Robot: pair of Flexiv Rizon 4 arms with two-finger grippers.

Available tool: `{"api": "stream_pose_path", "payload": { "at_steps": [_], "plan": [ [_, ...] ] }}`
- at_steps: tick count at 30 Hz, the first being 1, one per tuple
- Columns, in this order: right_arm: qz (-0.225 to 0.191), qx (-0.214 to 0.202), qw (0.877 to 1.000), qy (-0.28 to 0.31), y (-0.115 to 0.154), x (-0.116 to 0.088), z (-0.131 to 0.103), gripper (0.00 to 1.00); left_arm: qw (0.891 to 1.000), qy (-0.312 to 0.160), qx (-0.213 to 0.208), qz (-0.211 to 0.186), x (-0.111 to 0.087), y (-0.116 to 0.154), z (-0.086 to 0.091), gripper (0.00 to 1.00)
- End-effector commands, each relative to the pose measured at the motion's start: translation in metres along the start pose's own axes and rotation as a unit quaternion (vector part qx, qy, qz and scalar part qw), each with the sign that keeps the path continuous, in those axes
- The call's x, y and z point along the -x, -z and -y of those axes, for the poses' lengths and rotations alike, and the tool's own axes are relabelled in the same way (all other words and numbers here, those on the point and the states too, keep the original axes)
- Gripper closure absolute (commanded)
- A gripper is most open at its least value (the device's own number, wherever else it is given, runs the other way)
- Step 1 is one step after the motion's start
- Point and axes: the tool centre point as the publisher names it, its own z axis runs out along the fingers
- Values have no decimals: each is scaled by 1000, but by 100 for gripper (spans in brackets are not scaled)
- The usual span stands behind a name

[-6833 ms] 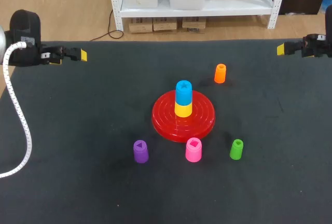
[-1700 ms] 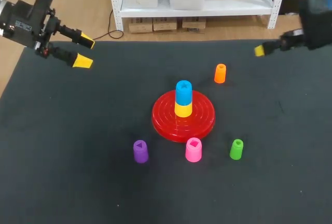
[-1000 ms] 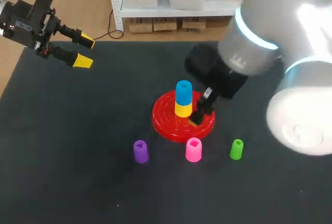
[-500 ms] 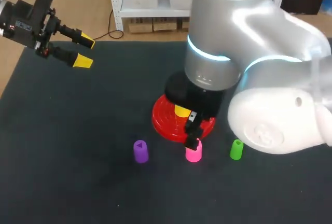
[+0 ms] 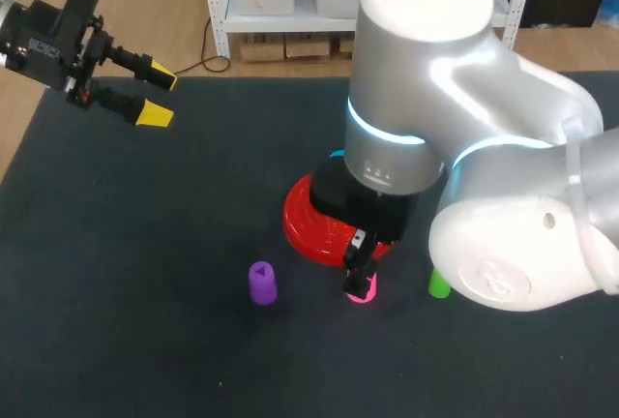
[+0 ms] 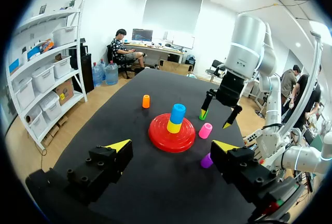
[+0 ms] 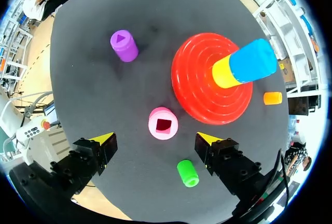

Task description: Pick up and stack the cylinders on the red base in this order: pink,purple,orange,green

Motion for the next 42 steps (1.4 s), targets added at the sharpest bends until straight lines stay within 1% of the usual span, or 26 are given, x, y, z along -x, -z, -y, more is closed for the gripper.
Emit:
{"api": "stream_pose_path", "payload": {
  "at_steps": [1, 13, 14, 17, 18, 20, 21, 25, 32, 42],
  "plan": [
    [-3, -5, 1000, -4, -6, 2, -1, 0, 1000, -1, 1, 2, -1, 0, 1, 0],
    [-16, -4, 1000, -24, -19, 7, 10, 0, 1000, -1, 1, 2, -1, 0, 1, 0],
    [-16, -5, 1000, -24, -19, 7, 11, 9, 1000, -1, 1, 2, -1, 0, 1, 0],
    [-18, -4, 1000, -23, -21, 7, 11, 23, 1000, -1, 1, 2, -1, 0, 1, 0],
    [-18, -3, 1000, -23, -21, 7, 10, 30, 1000, -1, 1, 2, -1, 0, 1, 0],
    [-18, -2, 1000, -21, -21, 7, 9, 50, 1000, -1, 1, 2, -1, 0, 1, 0],
    [-18, -2, 1000, -20, -21, 7, 8, 52, 1000, -1, 1, 2, -1, 0, 1, 0],
    [-20, -1, 1000, -19, -23, 6, 6, 53, 1000, -1, 1, 2, -1, 0, 1, 0],
    [-25, -2, 999, -25, -28, 8, 7, 51, 1000, -1, 1, 2, -1, 0, 1, 0],
    [-18, -4, 999, -29, -23, 15, 10, 51, 1000, -1, 1, 2, -1, 0, 1, 0]
  ]
}}
